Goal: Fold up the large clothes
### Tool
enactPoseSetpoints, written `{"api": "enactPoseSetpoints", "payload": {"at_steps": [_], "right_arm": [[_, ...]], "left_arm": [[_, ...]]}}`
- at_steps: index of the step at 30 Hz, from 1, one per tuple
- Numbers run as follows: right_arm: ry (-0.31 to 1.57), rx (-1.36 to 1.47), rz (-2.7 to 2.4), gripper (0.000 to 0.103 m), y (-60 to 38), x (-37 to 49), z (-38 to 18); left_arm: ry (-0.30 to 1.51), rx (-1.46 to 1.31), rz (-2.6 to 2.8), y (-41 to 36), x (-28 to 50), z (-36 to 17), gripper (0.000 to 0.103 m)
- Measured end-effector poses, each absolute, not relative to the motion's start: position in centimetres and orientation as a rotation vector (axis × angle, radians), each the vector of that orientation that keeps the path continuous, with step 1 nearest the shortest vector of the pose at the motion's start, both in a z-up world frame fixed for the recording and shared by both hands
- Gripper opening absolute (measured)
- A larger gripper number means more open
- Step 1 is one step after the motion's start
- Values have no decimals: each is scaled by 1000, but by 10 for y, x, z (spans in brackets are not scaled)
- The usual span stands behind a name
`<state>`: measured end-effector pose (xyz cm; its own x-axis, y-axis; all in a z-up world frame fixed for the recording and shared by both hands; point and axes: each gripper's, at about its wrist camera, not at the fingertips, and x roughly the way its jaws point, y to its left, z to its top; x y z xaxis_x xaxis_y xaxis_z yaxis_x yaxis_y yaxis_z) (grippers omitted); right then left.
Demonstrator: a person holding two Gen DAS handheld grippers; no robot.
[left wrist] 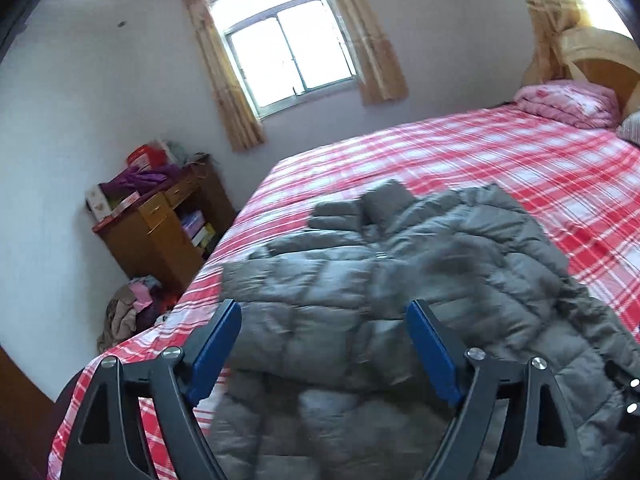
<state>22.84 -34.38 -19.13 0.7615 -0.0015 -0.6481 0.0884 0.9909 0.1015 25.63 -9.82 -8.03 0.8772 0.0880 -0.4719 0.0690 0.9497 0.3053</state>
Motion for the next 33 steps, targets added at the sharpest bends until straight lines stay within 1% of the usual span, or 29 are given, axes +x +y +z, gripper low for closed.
{"api": "enactPoseSetpoints", "payload": {"at_steps": [3,5,7,8,11,14,16,17,18,19,20,21,22,23,24,27,33], "right_arm": [[706,124,-27,91,-335,232,-182],[691,127,-3,92,-327,233,-172],[670,127,35,94,-315,237,-158],[664,127,55,95,-309,240,-152],[670,140,114,95,-287,261,-139],[706,156,153,95,-265,292,-140],[755,172,168,90,-254,315,-150],[785,180,169,83,-249,327,-158],[811,186,166,73,-245,334,-165],[847,195,171,65,-241,342,-175],[873,206,187,50,-238,347,-182],[881,209,194,41,-235,348,-186],[869,197,190,34,-233,345,-188],[851,177,187,22,-230,340,-187],[837,155,182,19,-229,335,-186],[803,123,166,14,-233,319,-180],[798,139,130,14,-256,300,-180]], "left_arm": [[508,274,57,-59,260,-84,87],[516,249,95,-32,263,-90,90],[550,235,163,-5,271,-103,91],[572,234,210,6,277,-112,91],[668,198,337,45,297,-147,91],[776,165,475,77,314,-180,91],[814,143,515,89,317,-196,91],[826,135,527,94,319,-203,91],[842,114,531,99,320,-209,91],[841,88,519,103,319,-209,91],[835,71,512,106,318,-209,91],[833,68,511,107,318,-210,91],[830,68,509,107,318,-211,92],[826,65,508,107,317,-211,92],[825,57,507,109,317,-212,93],[826,35,507,113,318,-213,95],[823,31,515,113,316,-213,96]]}}
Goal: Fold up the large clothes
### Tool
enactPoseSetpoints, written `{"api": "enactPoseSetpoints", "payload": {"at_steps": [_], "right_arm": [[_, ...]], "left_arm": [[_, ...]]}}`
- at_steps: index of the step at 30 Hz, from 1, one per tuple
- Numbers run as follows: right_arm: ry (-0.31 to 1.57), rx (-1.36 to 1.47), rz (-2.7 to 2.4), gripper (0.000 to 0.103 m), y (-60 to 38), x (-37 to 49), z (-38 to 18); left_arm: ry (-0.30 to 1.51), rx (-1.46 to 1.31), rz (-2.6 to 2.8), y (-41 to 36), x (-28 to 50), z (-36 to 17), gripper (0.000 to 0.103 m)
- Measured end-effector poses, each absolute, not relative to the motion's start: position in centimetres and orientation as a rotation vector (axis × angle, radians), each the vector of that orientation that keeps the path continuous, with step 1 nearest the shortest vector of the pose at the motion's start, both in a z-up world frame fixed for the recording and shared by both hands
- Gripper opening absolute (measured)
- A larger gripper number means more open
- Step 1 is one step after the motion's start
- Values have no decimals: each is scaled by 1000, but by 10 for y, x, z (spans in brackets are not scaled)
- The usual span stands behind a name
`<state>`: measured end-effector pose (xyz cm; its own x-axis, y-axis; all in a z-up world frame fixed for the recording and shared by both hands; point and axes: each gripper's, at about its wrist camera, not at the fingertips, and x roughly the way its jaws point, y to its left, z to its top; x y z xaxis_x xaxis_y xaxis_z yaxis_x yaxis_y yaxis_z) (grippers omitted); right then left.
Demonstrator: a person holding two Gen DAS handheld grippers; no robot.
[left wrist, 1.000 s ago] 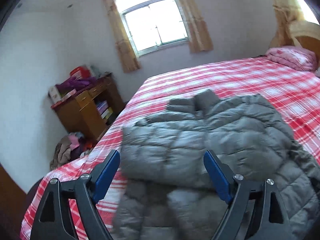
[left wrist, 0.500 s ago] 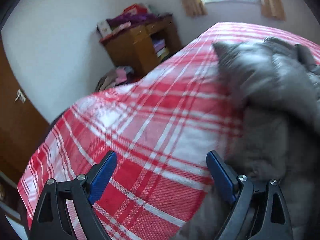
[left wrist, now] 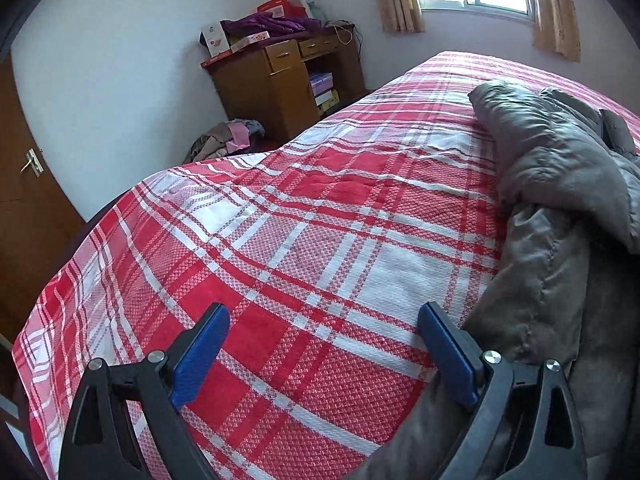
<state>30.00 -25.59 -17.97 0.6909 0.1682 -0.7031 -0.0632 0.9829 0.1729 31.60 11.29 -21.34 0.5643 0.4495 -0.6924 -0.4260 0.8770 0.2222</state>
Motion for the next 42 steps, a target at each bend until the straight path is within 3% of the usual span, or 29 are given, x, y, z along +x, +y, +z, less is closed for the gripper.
{"api": "enactPoseSetpoints", "payload": {"at_steps": [7,9,10,11,12,17,20,22,25,33,42], "right_arm": [[825,170,127,14,-263,294,-194],[835,177,129,22,-264,296,-195],[839,186,128,30,-267,296,-195],[842,192,122,51,-270,295,-193],[839,201,118,65,-273,292,-189],[721,219,-6,65,-301,266,-142],[645,247,-16,50,-298,273,-113],[619,247,4,49,-284,290,-103],[616,228,33,48,-258,324,-107],[711,221,73,47,-232,377,-164],[763,175,73,46,-230,384,-199]], "left_arm": [[827,34,521,113,316,-213,97],[851,21,491,116,315,-210,97],[865,21,477,118,314,-206,97],[862,36,465,119,310,-196,97],[851,47,454,119,306,-186,97],[750,16,334,108,301,-113,97],[730,-19,262,82,327,-85,97],[707,-48,254,63,349,-80,97],[663,-15,273,29,384,-94,97],[850,69,351,27,447,-202,98],[883,4,329,39,450,-214,102]]}}
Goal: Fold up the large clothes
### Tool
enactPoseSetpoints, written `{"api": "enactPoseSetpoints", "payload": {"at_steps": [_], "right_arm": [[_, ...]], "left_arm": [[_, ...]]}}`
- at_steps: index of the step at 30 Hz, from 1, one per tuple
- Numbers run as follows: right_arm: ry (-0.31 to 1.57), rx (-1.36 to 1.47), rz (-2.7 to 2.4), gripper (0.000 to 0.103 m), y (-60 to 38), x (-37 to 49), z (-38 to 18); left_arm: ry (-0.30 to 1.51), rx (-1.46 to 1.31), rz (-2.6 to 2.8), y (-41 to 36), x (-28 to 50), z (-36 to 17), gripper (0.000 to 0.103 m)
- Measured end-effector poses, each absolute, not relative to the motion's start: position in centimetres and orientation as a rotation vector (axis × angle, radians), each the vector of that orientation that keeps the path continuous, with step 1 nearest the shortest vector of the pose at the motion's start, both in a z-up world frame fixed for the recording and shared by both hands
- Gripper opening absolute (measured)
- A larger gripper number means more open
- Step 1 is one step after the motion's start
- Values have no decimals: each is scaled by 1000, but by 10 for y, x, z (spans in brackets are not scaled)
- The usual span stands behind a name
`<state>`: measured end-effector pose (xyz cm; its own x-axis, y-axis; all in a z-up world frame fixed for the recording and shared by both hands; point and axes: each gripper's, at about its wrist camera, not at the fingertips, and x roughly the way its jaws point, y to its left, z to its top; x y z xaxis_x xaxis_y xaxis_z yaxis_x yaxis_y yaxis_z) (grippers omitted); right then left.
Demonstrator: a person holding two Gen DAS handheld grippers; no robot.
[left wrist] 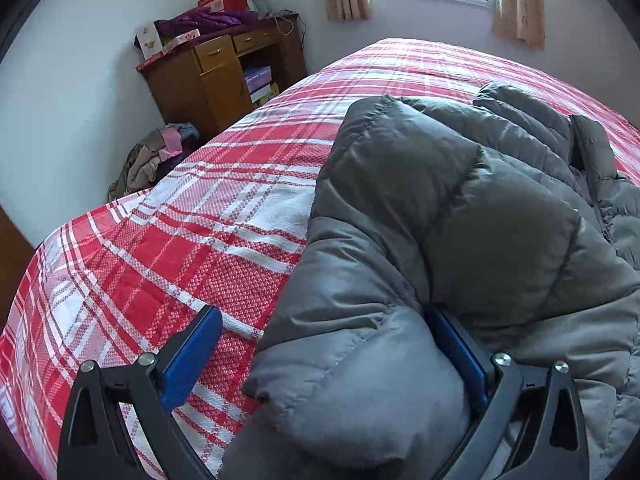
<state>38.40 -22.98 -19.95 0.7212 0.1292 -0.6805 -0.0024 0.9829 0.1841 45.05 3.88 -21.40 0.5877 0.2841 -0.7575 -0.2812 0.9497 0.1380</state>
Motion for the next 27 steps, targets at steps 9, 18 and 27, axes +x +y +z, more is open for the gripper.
{"api": "enactPoseSetpoints", "payload": {"at_steps": [9,18,27], "right_arm": [[812,155,48,46,-226,393,-208],[827,100,14,46,-219,395,-211],[829,70,-5,46,-215,396,-211]], "left_arm": [[882,31,345,34,455,-218,102],[870,69,365,31,453,-219,102],[862,93,378,27,451,-219,102]]}}
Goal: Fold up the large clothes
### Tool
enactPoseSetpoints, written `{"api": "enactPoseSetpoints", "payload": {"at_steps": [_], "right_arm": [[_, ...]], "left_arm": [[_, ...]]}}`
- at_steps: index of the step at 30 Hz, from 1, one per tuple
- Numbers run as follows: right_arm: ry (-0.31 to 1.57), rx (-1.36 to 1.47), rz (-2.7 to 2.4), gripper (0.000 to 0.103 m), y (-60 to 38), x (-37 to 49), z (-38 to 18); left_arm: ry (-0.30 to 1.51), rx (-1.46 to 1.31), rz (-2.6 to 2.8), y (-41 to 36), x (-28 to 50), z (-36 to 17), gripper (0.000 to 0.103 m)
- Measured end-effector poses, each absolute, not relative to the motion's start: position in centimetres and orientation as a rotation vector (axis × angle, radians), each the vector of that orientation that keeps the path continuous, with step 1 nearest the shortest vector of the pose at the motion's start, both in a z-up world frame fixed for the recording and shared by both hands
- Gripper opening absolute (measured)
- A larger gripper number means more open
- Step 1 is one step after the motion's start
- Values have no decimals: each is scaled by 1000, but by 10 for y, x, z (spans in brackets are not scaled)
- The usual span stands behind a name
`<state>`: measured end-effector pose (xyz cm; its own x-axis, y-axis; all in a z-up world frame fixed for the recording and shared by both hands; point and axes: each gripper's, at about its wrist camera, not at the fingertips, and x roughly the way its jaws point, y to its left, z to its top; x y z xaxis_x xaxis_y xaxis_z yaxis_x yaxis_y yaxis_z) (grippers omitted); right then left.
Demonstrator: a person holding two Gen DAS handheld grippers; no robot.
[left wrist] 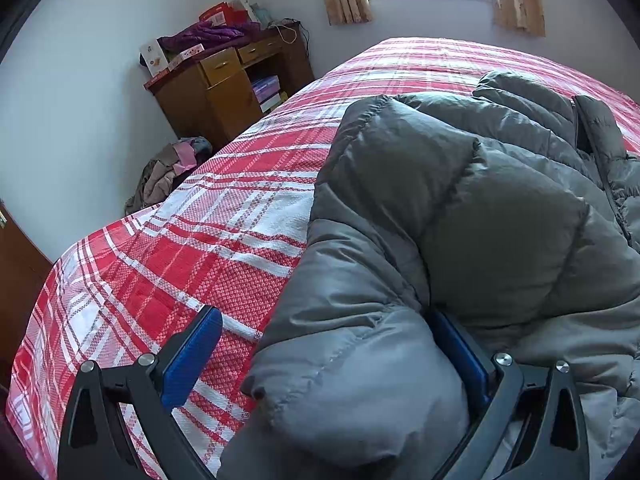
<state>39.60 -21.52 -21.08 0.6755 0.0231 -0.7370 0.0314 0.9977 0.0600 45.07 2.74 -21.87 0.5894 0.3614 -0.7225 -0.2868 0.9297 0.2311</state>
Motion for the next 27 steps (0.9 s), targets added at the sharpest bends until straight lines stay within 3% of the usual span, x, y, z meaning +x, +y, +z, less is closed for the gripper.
{"api": "enactPoseSetpoints", "payload": {"at_steps": [10,16,18,24,27], "right_arm": [[829,72,-4,46,-215,396,-211],[832,55,33,47,-223,388,-190],[764,76,32,61,-237,382,-167],[655,172,-201,66,-310,433,-123],[698,250,-308,79,-337,473,-134]], "left_arm": [[857,111,382,26,450,-216,102],[830,88,298,39,430,-159,102],[763,44,284,41,430,-131,102],[817,-69,344,26,483,-129,102],[879,-52,352,13,511,-153,102]]}}
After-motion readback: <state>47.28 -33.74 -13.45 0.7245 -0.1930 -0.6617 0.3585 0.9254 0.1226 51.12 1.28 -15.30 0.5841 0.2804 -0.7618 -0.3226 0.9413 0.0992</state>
